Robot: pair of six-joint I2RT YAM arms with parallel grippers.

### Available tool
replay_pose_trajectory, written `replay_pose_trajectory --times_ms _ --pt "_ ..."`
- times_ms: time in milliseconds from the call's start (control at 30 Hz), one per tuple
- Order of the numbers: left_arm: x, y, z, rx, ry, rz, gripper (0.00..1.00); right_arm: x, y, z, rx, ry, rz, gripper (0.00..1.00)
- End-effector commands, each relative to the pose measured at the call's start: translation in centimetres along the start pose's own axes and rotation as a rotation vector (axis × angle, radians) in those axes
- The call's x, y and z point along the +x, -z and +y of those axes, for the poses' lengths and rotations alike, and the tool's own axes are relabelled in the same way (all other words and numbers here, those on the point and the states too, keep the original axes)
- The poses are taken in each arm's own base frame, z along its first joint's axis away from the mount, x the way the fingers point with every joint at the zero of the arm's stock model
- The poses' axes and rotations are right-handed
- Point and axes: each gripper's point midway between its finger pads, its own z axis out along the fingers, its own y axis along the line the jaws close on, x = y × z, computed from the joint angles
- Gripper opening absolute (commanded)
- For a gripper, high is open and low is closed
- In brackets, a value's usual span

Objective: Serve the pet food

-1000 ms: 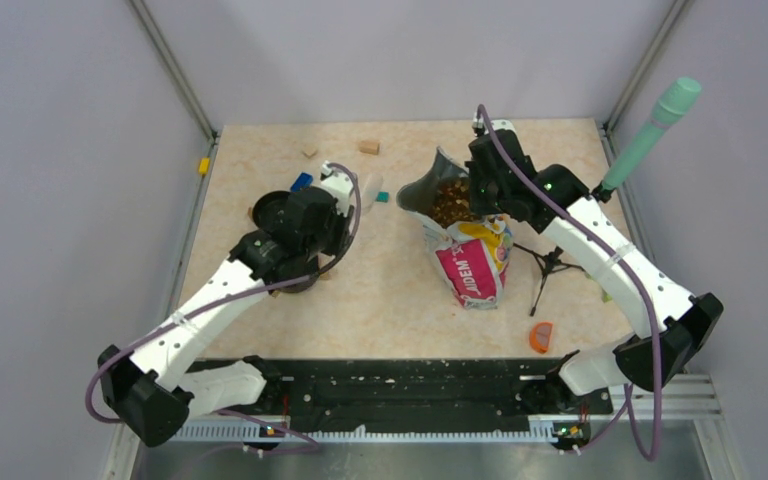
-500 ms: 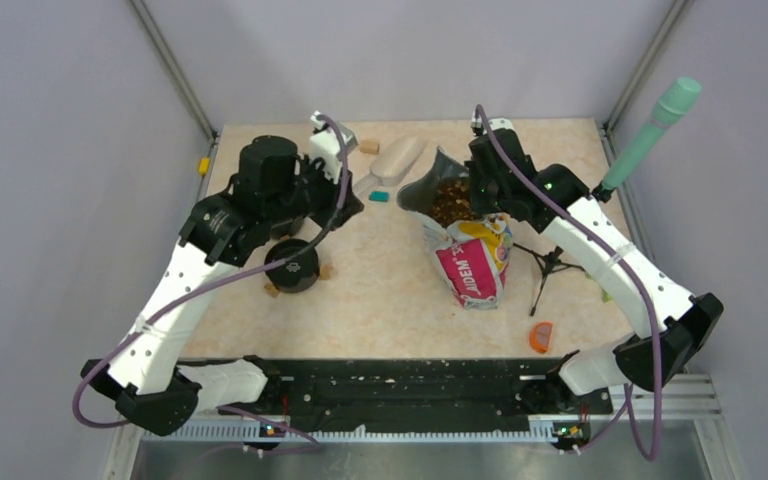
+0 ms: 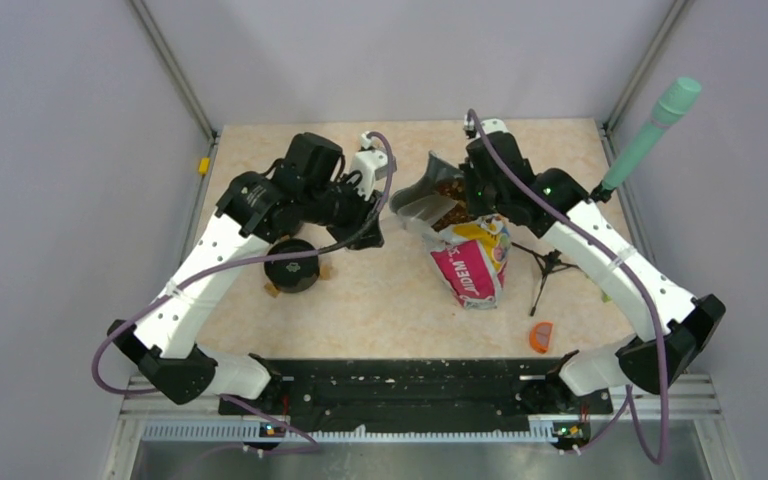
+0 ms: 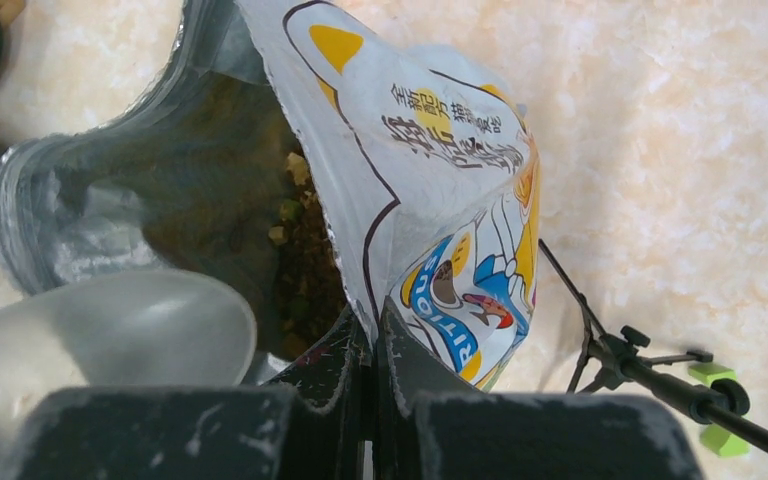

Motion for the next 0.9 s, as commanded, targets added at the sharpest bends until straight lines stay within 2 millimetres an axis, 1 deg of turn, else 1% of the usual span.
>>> replay_pose_trajectory --times_ms 0,67,167,367,467,633,733,867 --pt "1.0 0.9 0.2 -0.031 -0.004 0.064 0.0 -2.9 4.1 4.8 -0.178 0.102 -0.185 0.0" --pt "1.4 1.2 0.5 -0.052 -0.001 0.082 0.0 -2.2 4.6 6.3 -0.191 0.17 -0.197 0.0" --pt "2.2 1.5 1.0 -0.091 0.009 0.114 0.0 -1.4 5.1 7.7 -0.232 0.207 -0.202 0.0" --pt "5.8 1.7 1.9 -0.142 0.051 0.257 0.0 -1.6 6.4 9.3 -0.342 0.17 -0.245 0.0" --pt "6.9 1.9 2.1 -0.16 0.07 0.297 0.0 -1.1 5.9 9.3 -0.33 0.166 -0.228 0.0" --pt "7.8 1.4 0.7 -0.104 0.129 0.325 0.0 -0.3 4.9 9.2 -0.248 0.171 -0.24 0.0" --pt "9.5 0.7 -0.5 -0.062 0.201 0.37 0.0 0.7 4.5 9.9 -0.239 0.168 -0.278 0.0" --pt "12.1 -0.3 -1.8 -0.022 0.263 0.431 0.0 1.8 5.3 11.6 -0.306 0.147 -0.299 0.0"
